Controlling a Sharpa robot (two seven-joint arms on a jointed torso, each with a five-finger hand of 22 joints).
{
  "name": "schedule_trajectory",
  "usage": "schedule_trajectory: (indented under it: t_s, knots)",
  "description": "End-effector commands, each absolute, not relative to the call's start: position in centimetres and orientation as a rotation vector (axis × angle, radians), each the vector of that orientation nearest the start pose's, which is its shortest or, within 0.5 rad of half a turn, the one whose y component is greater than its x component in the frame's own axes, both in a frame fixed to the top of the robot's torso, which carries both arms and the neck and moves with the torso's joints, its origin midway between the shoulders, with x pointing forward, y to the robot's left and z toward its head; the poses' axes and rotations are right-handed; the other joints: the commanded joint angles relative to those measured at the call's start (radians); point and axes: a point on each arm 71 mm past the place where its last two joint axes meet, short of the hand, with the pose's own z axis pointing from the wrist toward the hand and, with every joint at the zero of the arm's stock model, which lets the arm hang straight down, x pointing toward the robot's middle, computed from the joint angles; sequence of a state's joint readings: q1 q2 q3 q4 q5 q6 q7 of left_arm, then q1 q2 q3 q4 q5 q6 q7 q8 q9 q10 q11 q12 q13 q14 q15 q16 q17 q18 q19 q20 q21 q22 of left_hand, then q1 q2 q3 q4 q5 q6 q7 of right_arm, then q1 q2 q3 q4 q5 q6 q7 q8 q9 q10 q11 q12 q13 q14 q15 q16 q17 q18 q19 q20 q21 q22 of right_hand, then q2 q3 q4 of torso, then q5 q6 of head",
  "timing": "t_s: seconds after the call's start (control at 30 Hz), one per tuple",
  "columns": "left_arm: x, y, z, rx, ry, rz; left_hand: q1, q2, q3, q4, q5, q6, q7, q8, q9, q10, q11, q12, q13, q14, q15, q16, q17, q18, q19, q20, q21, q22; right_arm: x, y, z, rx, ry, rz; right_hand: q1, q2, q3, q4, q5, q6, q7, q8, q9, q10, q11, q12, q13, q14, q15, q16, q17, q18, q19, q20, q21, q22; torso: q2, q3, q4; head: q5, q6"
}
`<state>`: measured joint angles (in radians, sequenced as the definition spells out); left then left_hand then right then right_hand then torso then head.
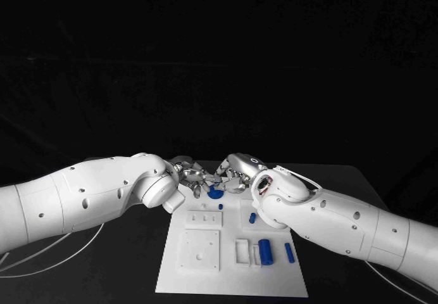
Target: Assemble the parts on the task board
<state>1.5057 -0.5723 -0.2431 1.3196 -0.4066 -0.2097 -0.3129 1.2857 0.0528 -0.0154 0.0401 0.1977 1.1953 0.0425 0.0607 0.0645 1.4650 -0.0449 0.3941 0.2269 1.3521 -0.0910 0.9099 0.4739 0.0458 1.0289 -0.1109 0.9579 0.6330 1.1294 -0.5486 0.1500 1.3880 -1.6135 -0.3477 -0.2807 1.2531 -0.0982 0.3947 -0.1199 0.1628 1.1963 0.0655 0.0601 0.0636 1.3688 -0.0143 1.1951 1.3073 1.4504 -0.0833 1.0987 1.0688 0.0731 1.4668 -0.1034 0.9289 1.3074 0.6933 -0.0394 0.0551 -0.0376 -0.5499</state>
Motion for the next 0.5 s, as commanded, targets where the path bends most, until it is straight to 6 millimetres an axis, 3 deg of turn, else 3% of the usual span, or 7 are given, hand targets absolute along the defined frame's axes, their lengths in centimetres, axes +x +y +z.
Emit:
schedule_trajectory:
  t_s: [0.03,0.4,0.43,0.5]
  knots:
    - [53.83,13.00,-13.82,-0.655,2.069,-0.911,0.006,0.008,0.003,-0.014,0.031,0.012,-0.001,0.003,0.003,0.047,-0.008,-0.001,0.000,-0.001,-0.007,0.004,0.001,-0.004,-0.002,-0.004,-0.004,0.002,51.14,-9.43,-15.48,-0.117,1.529,0.656,0.000,-0.001,-0.001,0.003,0.006,0.005,0.000,0.002,0.001,0.000,-0.010,-0.005,0.008,0.001,-0.008,-0.004,-0.001,0.001,0.049,-0.007,0.001,0.117,0.000,0.0002,0.0001,0.001,0.000]
    - [53.82,12.85,-13.86,-0.648,2.077,-0.903,0.015,0.031,0.035,-0.056,0.066,0.051,-0.015,0.005,0.009,0.048,-0.011,0.011,0.001,0.000,-0.010,0.012,0.006,-0.006,-0.004,-0.007,0.000,0.009,51.02,-9.28,-15.62,-0.123,1.536,0.654,0.001,0.000,-0.004,0.003,0.007,0.006,-0.001,0.002,0.001,0.000,-0.011,-0.004,0.009,0.001,-0.008,-0.004,-0.002,0.001,0.050,-0.007,0.000,0.117,0.000,0.0005,-0.0010,0.002,-0.002]
    - [53.82,12.83,-13.87,-0.647,2.078,-0.903,0.012,0.032,0.044,-0.058,0.074,0.055,-0.016,0.004,0.010,0.048,-0.011,0.012,0.001,0.000,-0.011,0.013,0.007,-0.007,-0.004,-0.008,0.000,0.010,51.01,-9.27,-15.63,-0.124,1.536,0.653,0.001,0.000,-0.004,0.003,0.007,0.006,-0.001,0.002,0.001,0.000,-0.011,-0.004,0.009,0.001,-0.008,-0.004,-0.002,0.001,0.050,-0.007,0.000,0.117,0.000,0.0008,-0.0007,0.001,-0.002]
    - [53.83,12.80,-13.86,-0.645,2.078,-0.903,0.002,0.031,0.066,-0.059,0.125,0.071,-0.021,0.006,0.015,0.049,-0.012,0.019,0.002,0.002,-0.012,0.016,0.009,-0.008,-0.005,-0.009,0.001,0.012,51.01,-9.27,-15.67,-0.124,1.537,0.652,0.001,0.000,-0.004,0.003,0.007,0.006,-0.001,0.002,0.001,0.000,-0.011,-0.004,0.009,0.001,-0.008,-0.004,-0.002,0.001,0.050,-0.007,0.000,0.117,-0.001,0.0008,-0.0007,0.001,-0.004]
